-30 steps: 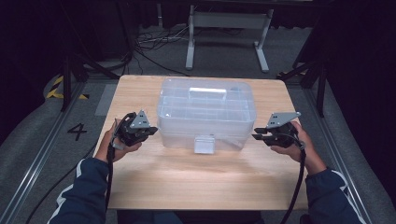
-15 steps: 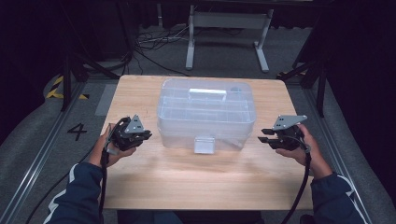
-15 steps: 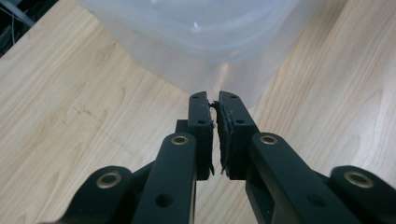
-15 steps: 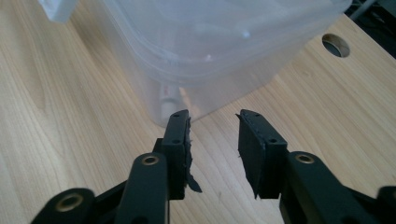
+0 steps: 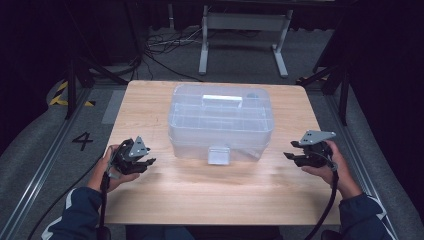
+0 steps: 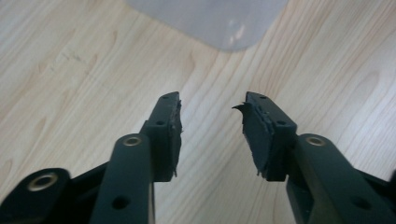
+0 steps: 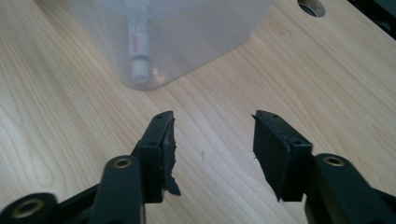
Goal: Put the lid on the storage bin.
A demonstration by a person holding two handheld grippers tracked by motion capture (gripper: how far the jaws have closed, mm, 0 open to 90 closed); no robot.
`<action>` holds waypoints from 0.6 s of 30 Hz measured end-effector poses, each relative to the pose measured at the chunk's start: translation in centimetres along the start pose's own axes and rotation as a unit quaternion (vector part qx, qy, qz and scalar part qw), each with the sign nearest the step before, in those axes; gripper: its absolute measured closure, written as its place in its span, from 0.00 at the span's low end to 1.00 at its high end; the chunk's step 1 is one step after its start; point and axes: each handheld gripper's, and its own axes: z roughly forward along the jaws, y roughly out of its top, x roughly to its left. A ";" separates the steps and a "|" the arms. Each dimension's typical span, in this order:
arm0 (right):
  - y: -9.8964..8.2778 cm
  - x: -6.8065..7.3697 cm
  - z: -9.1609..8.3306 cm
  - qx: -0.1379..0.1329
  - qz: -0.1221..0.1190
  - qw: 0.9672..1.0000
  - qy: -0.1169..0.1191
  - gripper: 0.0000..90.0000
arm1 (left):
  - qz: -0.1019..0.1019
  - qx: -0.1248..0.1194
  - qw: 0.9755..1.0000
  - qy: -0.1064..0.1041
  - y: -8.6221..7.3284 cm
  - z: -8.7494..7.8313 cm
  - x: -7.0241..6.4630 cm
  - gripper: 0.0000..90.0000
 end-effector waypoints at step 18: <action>-5.6 0.6 0.5 -0.013 0.081 0.996 -0.031 0.26 | -0.069 -0.014 0.997 -0.024 -4.6 0.4 -1.4 0.28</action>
